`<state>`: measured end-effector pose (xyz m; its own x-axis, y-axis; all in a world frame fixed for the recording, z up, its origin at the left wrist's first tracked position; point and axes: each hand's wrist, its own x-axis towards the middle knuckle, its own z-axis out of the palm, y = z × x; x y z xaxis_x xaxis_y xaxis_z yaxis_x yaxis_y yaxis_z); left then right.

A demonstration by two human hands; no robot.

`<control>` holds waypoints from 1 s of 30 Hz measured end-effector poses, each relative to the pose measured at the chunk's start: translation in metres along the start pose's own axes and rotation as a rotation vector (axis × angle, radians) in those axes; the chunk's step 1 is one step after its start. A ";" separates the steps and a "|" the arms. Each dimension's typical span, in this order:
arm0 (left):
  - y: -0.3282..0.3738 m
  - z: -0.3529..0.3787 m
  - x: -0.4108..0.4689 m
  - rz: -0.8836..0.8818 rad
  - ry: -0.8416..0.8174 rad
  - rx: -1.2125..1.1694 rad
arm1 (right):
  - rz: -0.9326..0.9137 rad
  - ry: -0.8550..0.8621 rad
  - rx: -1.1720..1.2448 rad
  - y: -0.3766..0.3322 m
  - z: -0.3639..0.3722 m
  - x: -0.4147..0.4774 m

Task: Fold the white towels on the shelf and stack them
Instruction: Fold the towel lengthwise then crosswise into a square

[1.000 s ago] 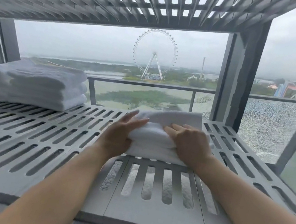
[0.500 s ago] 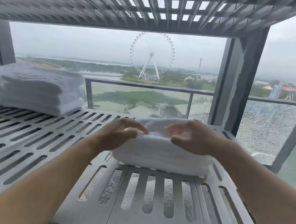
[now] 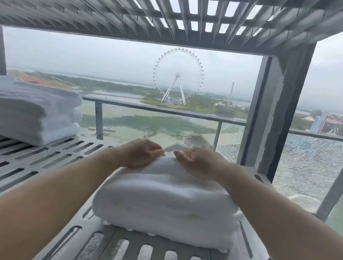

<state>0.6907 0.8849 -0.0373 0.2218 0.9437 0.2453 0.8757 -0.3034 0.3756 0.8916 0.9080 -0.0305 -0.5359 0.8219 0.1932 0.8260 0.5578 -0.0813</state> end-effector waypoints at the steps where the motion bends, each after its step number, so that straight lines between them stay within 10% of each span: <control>1: 0.000 0.001 0.001 -0.014 -0.033 -0.008 | -0.017 -0.006 -0.008 0.004 0.002 0.003; 16: -0.043 0.004 0.039 -0.185 -0.035 -0.019 | -0.136 -0.056 0.185 0.036 0.020 0.080; 30: -0.047 0.001 0.061 -0.015 0.327 0.037 | -0.250 0.171 0.303 0.055 0.003 0.087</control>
<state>0.6637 0.9573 -0.0409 0.0648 0.8542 0.5159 0.8939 -0.2795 0.3504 0.8898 1.0099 -0.0211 -0.6553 0.6403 0.4008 0.5719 0.7672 -0.2905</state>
